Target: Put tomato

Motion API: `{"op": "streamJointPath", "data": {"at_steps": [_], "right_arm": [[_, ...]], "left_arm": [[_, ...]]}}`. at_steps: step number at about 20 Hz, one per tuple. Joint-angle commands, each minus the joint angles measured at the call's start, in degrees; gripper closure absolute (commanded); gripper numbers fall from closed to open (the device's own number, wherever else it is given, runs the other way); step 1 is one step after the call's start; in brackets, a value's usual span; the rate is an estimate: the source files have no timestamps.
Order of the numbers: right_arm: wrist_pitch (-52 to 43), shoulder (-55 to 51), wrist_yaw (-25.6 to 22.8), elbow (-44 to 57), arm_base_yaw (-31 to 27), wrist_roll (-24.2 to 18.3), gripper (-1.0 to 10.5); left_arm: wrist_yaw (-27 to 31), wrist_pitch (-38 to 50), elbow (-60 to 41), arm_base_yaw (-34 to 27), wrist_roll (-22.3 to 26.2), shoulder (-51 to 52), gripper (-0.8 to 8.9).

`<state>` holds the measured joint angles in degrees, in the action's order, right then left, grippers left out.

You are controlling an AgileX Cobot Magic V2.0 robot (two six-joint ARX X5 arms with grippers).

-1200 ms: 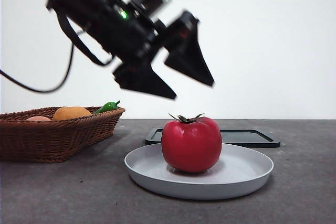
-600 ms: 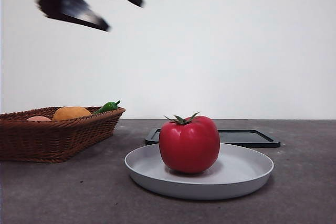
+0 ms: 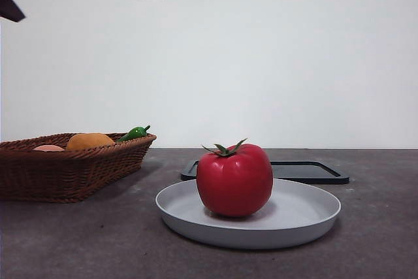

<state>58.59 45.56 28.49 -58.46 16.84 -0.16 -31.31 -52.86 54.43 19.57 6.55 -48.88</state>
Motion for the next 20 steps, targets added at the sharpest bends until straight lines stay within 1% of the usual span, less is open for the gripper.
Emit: {"op": "streamJointPath", "data": {"at_steps": [1,3,5,11,13,16,20], "right_arm": [[-0.9,1.5,0.0,-1.1,0.3,-0.1,5.1],[-1.7,2.8,0.3,-1.1,0.3,-0.1,5.1],[-3.0,4.1,1.6,-1.1,0.9,-0.1,5.1],[-11.8,12.2,1.2,-1.1,7.0,-0.1,5.1],[-15.6,16.2,0.1,-1.1,9.5,-0.1,5.1],[-20.7,22.8,-2.8,-1.1,12.9,-0.7,5.1],[-26.2,30.5,-6.2,-1.1,16.1,-0.8,5.1]], "left_arm": [[-2.8,-1.6,1.2,0.4,1.7,0.7,3.46],[-3.0,-1.5,1.2,0.4,1.8,1.4,3.46],[-3.0,-1.4,1.2,0.4,1.8,1.4,3.46],[-3.0,-1.3,1.2,0.4,1.8,1.4,3.46],[-3.0,-1.3,1.2,0.4,1.8,1.4,3.46],[-3.0,-1.3,1.2,0.4,1.8,1.4,3.46],[-3.0,-1.3,1.2,0.4,1.8,1.4,3.46]]}}
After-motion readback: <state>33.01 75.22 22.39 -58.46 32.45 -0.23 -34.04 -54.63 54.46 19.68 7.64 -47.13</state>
